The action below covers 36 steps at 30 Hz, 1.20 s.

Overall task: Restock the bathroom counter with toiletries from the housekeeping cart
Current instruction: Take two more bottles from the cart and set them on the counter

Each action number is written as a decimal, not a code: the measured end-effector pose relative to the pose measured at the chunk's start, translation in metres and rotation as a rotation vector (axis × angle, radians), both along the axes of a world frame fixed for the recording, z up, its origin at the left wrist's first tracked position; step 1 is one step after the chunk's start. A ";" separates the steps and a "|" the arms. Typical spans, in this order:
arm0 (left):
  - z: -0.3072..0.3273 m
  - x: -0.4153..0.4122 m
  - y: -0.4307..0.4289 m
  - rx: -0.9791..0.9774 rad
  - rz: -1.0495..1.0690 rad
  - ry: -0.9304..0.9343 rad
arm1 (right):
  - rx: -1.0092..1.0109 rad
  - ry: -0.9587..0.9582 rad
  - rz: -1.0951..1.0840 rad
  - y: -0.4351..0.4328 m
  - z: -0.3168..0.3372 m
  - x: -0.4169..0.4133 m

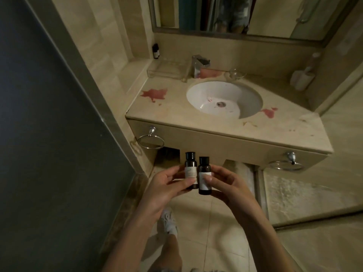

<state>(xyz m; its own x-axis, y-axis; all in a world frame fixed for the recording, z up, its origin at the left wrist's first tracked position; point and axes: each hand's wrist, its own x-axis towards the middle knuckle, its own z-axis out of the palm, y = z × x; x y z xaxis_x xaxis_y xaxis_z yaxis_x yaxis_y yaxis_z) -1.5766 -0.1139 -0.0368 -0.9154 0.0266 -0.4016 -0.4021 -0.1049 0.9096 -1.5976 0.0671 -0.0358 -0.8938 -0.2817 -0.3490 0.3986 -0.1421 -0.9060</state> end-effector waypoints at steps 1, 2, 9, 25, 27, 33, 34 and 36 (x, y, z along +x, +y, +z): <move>0.000 -0.016 -0.006 -0.011 -0.018 0.011 | -0.002 0.010 -0.001 -0.005 0.000 -0.017; 0.000 -0.032 -0.013 -0.024 -0.032 0.025 | -0.002 0.021 0.003 -0.012 0.000 -0.034; 0.019 -0.153 -0.087 -0.142 -0.034 0.149 | 0.012 0.110 0.115 -0.087 0.017 -0.164; 0.001 -0.351 -0.171 -0.109 0.149 0.066 | -0.011 0.074 0.127 -0.180 0.001 -0.370; -0.001 -0.381 -0.181 -0.107 0.173 0.081 | -0.020 0.074 0.140 -0.192 -0.003 -0.404; 0.010 -0.485 -0.195 -0.115 0.191 0.119 | -0.039 0.111 0.117 -0.212 0.004 -0.511; 0.011 -0.502 -0.196 -0.122 0.200 0.115 | -0.042 0.108 0.114 -0.214 0.004 -0.527; 0.009 -0.531 -0.200 -0.124 0.217 0.116 | -0.040 0.109 0.114 -0.220 -0.001 -0.558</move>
